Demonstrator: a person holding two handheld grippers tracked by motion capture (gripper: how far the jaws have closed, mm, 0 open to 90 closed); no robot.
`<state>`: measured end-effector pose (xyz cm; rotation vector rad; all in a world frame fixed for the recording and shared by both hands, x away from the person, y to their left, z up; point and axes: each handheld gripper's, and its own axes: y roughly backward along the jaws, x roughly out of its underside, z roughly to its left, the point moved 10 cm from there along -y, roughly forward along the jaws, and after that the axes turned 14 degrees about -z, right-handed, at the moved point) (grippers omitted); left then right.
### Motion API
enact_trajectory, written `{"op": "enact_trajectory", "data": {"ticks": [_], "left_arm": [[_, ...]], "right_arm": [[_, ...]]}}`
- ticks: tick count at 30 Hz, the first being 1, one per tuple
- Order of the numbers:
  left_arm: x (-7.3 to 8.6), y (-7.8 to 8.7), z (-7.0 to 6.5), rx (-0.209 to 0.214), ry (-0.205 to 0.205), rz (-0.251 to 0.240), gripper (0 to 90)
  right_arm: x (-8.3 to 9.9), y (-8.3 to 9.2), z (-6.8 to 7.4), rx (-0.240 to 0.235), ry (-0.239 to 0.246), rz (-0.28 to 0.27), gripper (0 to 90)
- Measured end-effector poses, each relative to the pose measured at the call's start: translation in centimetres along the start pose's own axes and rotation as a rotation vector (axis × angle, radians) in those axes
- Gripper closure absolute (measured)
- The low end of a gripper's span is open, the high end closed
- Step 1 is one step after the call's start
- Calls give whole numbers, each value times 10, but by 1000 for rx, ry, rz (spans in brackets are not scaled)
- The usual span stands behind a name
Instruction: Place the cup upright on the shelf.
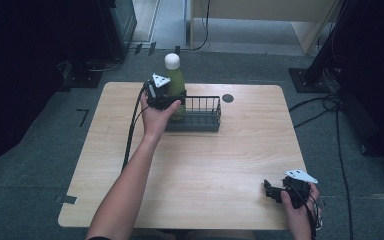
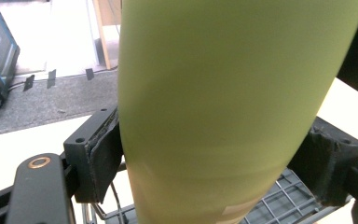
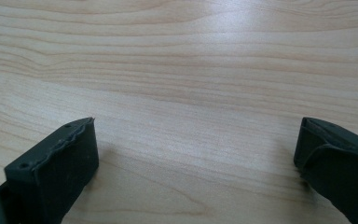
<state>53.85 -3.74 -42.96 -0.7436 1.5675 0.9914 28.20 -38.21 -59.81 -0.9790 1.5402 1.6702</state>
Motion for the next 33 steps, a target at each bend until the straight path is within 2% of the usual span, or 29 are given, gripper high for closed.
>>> {"op": "enact_trajectory", "data": {"ticks": [17,25,33], "left_arm": [[-2,8,1,0,3,6,144],[-3,18,4,1,13,-14,104],[3,33,8,7,13,-9,96]], "right_arm": [[0,0,0,0,0,0,0],[0,0,0,0,1,0,0],[0,0,0,0,1,0,0]]}}
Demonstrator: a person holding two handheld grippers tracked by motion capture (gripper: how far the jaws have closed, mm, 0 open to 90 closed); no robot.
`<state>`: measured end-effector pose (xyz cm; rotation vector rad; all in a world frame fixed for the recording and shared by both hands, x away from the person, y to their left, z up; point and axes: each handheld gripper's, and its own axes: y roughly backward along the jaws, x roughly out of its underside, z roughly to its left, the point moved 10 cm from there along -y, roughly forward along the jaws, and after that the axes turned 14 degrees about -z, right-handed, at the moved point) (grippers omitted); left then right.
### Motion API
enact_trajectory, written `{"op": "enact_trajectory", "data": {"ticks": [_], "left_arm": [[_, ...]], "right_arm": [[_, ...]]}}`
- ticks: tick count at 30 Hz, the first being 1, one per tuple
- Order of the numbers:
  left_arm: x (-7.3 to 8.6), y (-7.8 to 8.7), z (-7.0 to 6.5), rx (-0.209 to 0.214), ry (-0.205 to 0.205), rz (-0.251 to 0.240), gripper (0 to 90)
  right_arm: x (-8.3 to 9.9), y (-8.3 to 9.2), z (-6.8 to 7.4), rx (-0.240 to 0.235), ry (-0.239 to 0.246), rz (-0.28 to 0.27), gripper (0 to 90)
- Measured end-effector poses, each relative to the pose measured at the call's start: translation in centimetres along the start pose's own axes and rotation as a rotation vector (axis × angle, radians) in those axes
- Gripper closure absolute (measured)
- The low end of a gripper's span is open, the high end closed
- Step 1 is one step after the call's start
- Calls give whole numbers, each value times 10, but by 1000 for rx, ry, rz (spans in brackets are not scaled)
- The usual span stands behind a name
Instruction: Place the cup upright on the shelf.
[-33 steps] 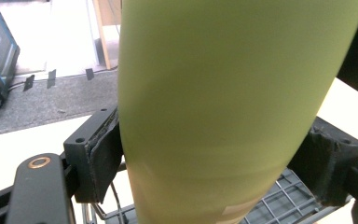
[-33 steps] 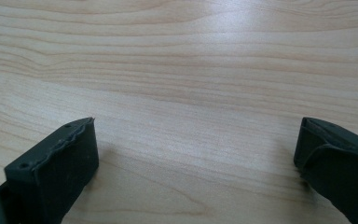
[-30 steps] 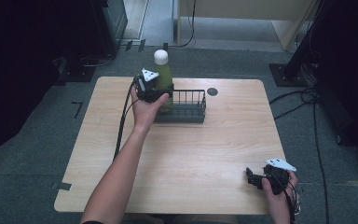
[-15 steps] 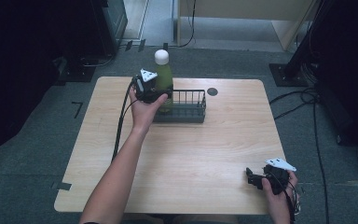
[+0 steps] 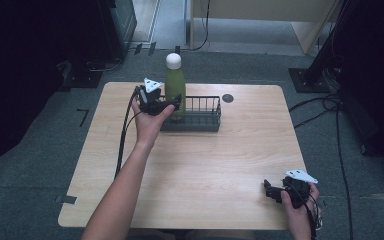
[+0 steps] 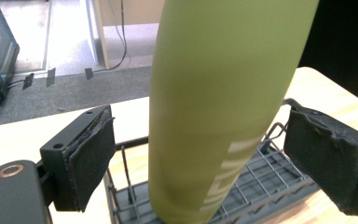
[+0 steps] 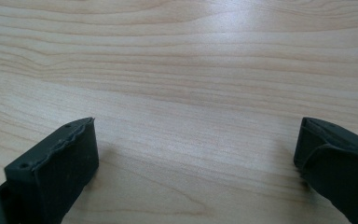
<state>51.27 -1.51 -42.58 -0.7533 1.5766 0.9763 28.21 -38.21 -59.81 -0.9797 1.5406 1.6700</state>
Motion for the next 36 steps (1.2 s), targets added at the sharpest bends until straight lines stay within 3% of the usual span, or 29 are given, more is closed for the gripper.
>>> {"op": "enact_trajectory", "data": {"ticks": [22,36], "left_arm": [[29,48,10,-10,9,-3,96],[60,74,19,-20,18,20,96]], "right_arm": [[0,0,0,0,0,0,0],[0,0,0,0,0,0,0]]}}
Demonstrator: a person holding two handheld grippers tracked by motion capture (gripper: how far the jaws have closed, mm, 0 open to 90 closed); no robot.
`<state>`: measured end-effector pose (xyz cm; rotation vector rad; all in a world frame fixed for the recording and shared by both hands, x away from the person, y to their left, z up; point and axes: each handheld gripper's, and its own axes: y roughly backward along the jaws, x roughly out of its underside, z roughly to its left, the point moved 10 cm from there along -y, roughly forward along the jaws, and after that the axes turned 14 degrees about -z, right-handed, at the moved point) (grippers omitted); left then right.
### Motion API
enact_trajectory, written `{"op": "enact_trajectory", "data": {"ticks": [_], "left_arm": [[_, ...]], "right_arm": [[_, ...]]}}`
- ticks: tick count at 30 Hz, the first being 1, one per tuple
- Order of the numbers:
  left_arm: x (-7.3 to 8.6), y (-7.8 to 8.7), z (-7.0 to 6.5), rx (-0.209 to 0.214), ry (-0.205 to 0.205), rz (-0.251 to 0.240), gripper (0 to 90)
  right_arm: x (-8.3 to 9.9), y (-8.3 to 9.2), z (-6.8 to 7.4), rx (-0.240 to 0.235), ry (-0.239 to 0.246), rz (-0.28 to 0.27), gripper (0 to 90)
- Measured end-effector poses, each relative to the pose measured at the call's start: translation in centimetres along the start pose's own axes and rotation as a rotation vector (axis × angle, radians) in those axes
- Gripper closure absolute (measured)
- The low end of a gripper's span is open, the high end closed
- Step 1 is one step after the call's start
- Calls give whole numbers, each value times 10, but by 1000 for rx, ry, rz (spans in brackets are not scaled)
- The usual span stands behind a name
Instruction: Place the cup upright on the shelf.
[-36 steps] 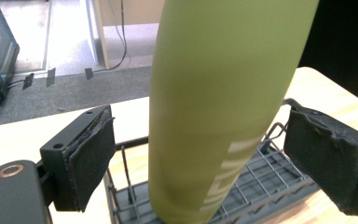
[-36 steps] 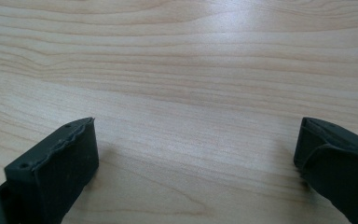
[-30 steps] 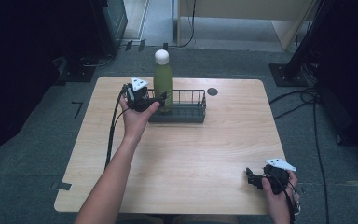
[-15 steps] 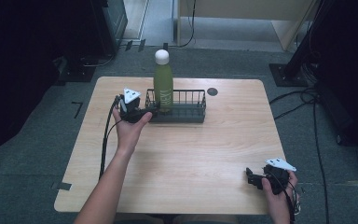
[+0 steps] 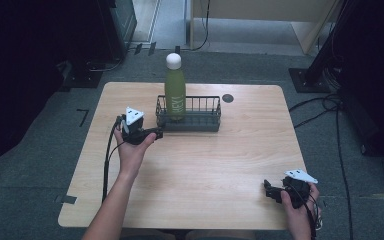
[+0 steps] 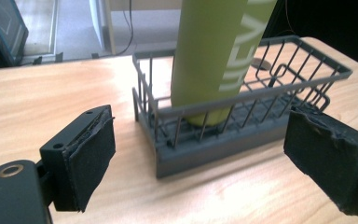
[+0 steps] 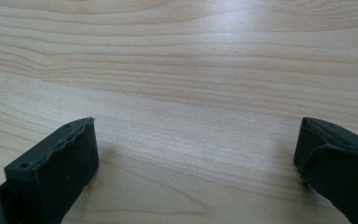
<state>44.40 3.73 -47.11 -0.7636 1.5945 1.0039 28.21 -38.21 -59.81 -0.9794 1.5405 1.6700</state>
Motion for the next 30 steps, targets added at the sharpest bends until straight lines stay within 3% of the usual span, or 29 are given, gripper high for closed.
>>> {"op": "enact_trajectory", "data": {"ticks": [15,30], "left_arm": [[44,25,21,-35,38,55,96],[84,52,39,-66,39,127,96]], "right_arm": [[0,0,0,0,0,0,0],[0,0,0,0,1,1,0]]}}
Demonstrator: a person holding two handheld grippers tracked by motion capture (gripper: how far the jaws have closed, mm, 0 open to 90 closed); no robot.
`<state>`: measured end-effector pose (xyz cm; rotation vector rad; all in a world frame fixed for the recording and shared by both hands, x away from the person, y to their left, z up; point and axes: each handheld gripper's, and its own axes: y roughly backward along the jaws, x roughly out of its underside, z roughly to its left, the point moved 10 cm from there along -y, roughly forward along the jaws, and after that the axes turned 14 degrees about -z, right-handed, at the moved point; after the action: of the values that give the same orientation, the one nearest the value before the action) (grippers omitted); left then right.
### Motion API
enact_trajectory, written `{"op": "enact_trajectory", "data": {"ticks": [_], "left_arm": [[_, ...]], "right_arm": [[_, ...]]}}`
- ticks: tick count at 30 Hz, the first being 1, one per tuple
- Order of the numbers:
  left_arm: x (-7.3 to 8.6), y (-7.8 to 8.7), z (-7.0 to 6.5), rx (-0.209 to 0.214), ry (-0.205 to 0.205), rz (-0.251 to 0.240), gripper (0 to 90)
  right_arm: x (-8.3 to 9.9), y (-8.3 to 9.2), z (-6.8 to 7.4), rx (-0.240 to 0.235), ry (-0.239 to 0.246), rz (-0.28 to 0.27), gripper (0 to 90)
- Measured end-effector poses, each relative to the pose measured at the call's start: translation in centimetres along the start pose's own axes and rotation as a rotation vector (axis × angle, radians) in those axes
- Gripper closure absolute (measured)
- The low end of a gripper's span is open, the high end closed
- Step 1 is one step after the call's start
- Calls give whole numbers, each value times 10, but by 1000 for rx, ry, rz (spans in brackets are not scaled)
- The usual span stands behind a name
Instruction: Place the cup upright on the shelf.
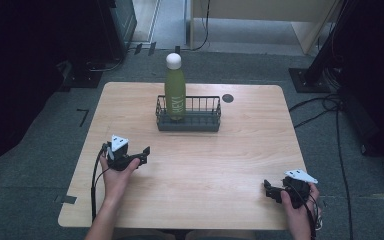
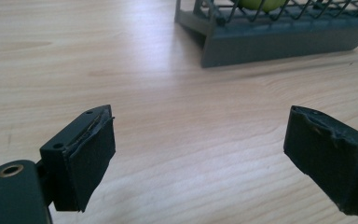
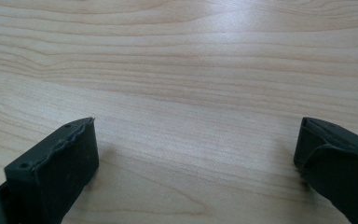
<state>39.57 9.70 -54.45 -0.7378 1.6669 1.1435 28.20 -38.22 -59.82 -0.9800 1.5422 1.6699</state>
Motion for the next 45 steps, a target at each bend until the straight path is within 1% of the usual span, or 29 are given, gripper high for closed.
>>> {"op": "enact_trajectory", "data": {"ticks": [3,13,16,18,20,21,23,26,30,35,40,45], "left_arm": [[6,5,5,-7,-1,7,96],[30,22,24,-38,21,51,96],[37,28,31,-59,26,63,97],[40,32,33,-55,45,65,96],[41,37,36,-60,36,62,96],[42,38,38,-70,28,66,96],[44,42,41,-79,21,73,96],[47,47,44,-92,0,88,96],[52,53,50,-109,-4,107,96],[58,63,59,-143,-28,133,97],[63,71,67,-155,-17,143,99],[67,79,74,-166,-31,162,100]], "right_arm": [[0,0,0,0,0,0,0],[0,0,0,0,0,0,0],[0,0,0,0,0,0,0],[0,0,0,0,0,0,0],[0,0,0,0,0,0,0],[0,0,0,0,0,0,0],[0,0,0,0,0,0,0],[0,0,0,0,0,0,0],[0,0,0,0,0,0,0],[0,0,0,0,0,0,0],[0,0,0,0,0,-1,0],[0,0,0,0,0,-1,0]]}}
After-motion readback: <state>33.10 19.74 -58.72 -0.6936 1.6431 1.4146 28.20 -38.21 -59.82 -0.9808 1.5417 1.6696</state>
